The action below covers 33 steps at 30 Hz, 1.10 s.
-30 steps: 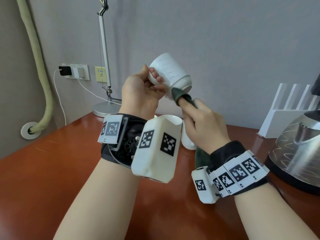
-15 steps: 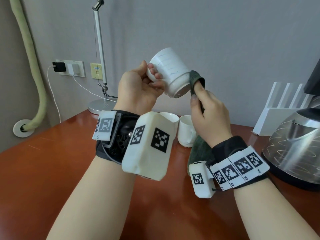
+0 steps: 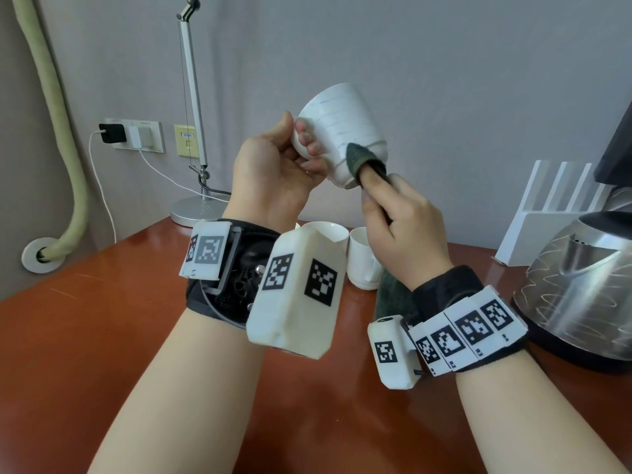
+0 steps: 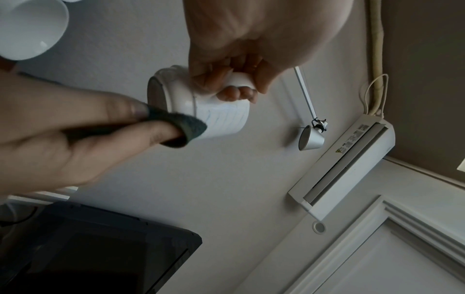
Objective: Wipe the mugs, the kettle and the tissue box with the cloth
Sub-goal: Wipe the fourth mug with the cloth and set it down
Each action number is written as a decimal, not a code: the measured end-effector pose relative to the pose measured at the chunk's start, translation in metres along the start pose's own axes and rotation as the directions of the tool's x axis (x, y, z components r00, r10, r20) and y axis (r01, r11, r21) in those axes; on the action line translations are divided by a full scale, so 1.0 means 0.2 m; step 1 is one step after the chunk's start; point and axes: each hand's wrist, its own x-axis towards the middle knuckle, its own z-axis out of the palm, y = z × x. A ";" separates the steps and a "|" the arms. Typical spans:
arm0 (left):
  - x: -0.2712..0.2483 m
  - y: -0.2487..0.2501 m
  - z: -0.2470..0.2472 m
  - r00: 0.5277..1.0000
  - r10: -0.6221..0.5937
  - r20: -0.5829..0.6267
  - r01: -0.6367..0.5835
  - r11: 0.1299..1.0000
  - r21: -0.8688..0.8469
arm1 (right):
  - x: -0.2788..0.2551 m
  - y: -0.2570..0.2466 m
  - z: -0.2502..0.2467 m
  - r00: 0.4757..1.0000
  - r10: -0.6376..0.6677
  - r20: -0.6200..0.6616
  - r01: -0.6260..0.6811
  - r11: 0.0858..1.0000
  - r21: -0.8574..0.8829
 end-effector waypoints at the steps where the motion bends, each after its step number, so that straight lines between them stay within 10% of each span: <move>1: 0.00 0.00 0.00 1.000 0.000 -0.004 0.000 1.000 0.001 | 0.00 0.00 0.00 1.000 -0.012 0.006 0.012 1.000 -0.018; 33: 0.04 0.00 -0.09 0.996 -0.071 0.050 0.078 0.987 -0.138 | 0.01 0.09 -0.01 0.975 0.219 -0.018 -0.194 0.895 0.401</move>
